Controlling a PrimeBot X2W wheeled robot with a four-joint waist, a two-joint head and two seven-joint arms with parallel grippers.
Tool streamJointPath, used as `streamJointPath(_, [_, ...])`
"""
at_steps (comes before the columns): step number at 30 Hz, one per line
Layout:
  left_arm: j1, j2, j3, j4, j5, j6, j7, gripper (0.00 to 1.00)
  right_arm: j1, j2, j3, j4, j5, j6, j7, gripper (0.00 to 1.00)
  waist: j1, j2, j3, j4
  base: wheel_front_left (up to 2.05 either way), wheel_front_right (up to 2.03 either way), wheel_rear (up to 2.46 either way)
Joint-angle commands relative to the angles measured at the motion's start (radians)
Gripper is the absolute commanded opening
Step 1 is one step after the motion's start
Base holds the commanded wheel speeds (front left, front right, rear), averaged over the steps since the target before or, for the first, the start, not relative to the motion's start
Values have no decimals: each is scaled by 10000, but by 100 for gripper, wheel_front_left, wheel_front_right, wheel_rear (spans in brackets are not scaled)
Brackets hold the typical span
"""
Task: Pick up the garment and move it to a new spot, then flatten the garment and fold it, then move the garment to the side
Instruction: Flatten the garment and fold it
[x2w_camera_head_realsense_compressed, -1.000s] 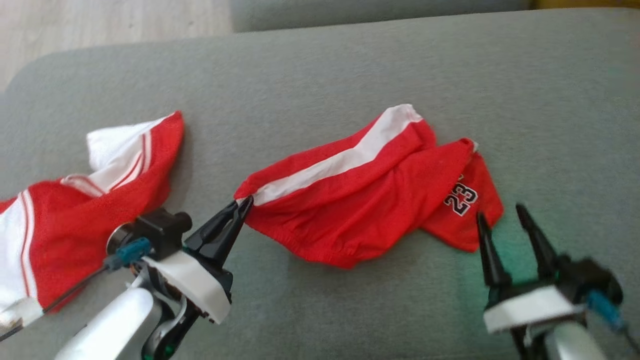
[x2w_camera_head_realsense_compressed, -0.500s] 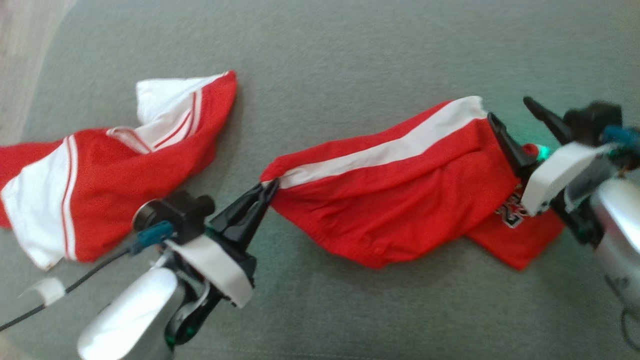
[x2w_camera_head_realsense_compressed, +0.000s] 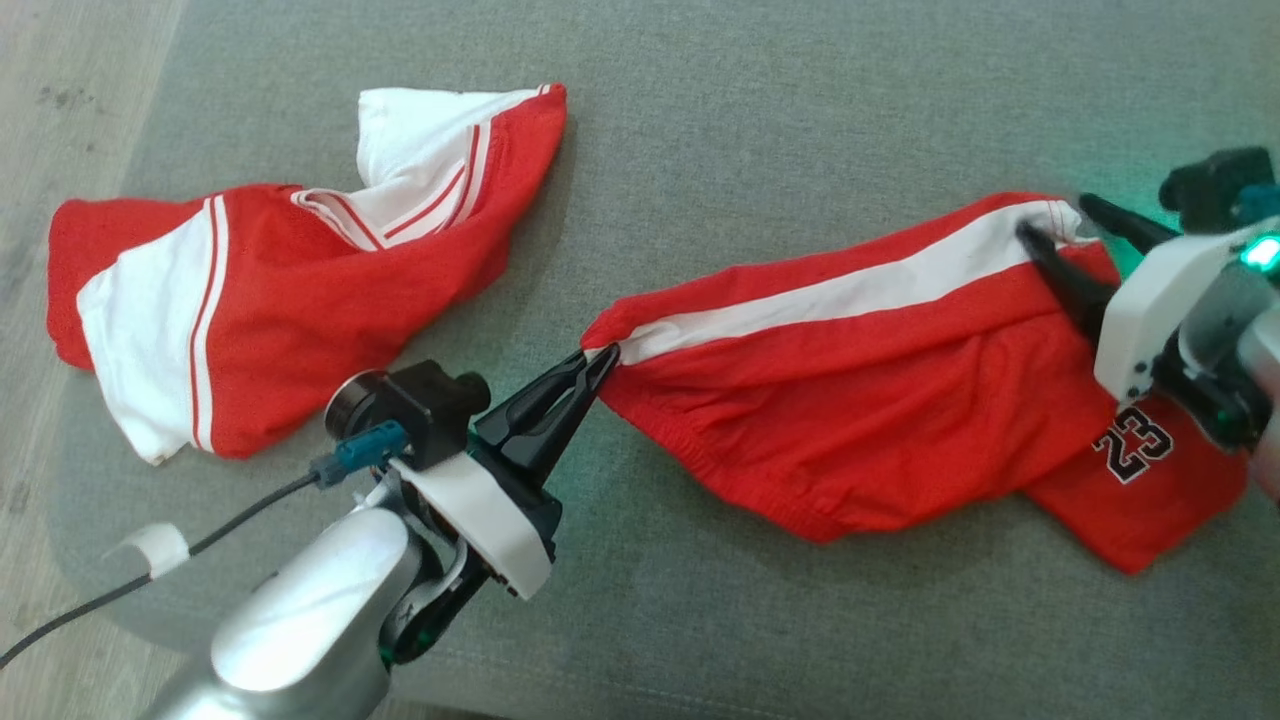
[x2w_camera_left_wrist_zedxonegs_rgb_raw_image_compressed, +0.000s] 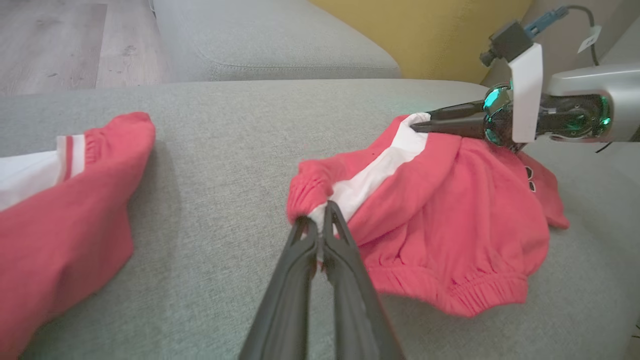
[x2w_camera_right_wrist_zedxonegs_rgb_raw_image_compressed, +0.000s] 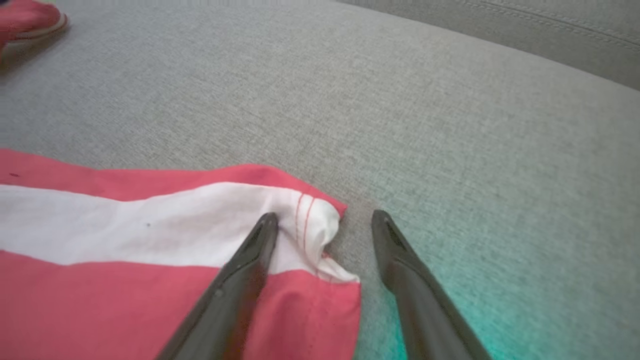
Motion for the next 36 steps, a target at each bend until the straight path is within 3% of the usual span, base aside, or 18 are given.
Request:
streamJointPath(1, [-408, 210, 294, -200, 84, -47, -117, 0, 5, -293, 149, -53, 99, -7, -40, 0, -1, 0, 26, -15, 0, 0, 0])
streamJointPath(6, [-796, 349, 473, -64, 556, 75, -715, 0, -736, -457, 517, -9, 311, -7, -989, 0, -1, 0, 102, -281, 0, 0, 0])
streamJointPath(11, [-2738, 477, 750, 174, 1911, 267, -1364, 0, -2141, -717, 340, 214, 360, -7, -2111, 0, -1, 0, 288, -922, 0, 0, 0])
streamJointPath(20, [-7586, -345, 1082, 1976, 3565, 132, -2117, 0, -5317, -1439, -541, 535, -388, -7, -2970, 0, -1, 0, 686, -2837, 0, 0, 0])
streamJointPath(24, [-8763, -744, 1108, 2780, 4169, 223, -2407, 0, -6035, -1747, -1107, 187, -898, -7, -3158, 0, -1, 0, 843, -3436, 0, 0, 0])
streamJointPath(30, [-7324, -439, 607, 2078, 4709, 189, -2464, 0, -4412, -2289, -1935, -1205, -987, -7, -3214, 0, -1, 0, 833, -3847, 0, 0, 0])
streamJointPath(36, [-3603, 42, -32, 482, 4558, 443, -2467, 0, 198, -2613, -4176, -2711, -906, -7, -3218, 0, -1, 0, 389, -3805, 0, 0, 0])
